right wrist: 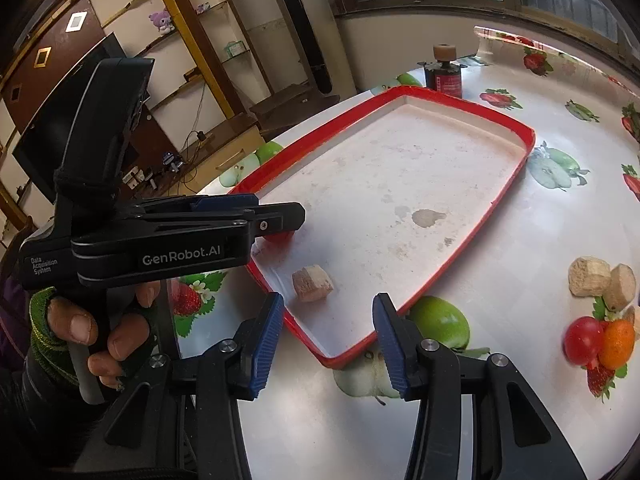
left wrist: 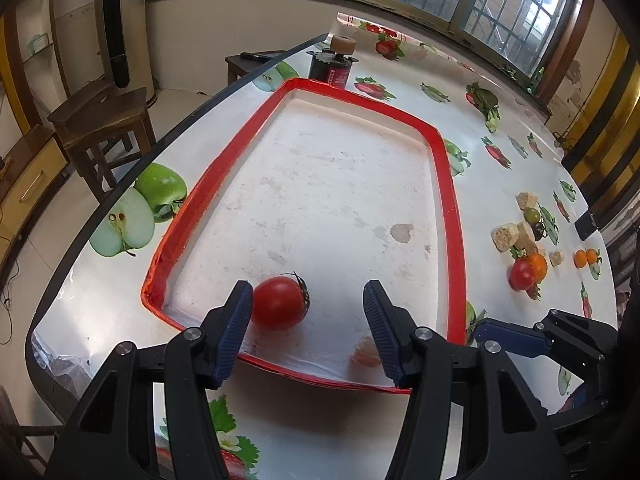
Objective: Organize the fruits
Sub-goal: 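Open the left tool to drop the tomato while the right tool releases the cube, then move both tools back to the fruit cluster on the table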
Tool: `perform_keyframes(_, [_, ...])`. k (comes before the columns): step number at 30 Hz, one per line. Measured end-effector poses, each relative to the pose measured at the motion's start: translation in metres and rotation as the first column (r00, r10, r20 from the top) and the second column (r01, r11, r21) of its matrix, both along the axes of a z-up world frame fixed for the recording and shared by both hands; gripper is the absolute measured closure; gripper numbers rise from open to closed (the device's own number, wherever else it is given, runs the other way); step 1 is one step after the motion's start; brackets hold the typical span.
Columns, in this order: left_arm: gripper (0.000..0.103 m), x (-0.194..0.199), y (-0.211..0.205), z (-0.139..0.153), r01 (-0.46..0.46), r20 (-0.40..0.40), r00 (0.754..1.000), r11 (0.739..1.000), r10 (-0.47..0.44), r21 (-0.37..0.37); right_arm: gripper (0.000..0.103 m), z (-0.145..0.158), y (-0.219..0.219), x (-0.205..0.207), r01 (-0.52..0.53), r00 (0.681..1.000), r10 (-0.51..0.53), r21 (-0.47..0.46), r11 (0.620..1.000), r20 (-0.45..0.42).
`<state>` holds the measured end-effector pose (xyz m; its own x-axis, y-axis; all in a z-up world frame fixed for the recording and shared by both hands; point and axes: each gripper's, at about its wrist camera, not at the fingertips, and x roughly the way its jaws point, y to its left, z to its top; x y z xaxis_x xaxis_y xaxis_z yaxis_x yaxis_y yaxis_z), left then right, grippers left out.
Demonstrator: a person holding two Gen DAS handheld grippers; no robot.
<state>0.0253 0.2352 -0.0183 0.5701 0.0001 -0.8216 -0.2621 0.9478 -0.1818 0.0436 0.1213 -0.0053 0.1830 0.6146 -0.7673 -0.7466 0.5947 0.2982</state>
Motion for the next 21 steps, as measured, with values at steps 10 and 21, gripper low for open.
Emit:
perform_keyframes(10, [0.047,-0.003,-0.027,0.015,0.042,0.021,0.999,0.999,-0.043,0.022,0.055,0.013,-0.056,-0.005,0.097,0.995,-0.097,0.017,0.995,0.023])
perform_keyframes(21, [0.047,0.0,-0.074,0.019,0.123,0.015,0.992,0.992,-0.123,0.023,0.055,0.013,-0.132,0.009,0.255,0.967,-0.255,0.023,0.967,0.022])
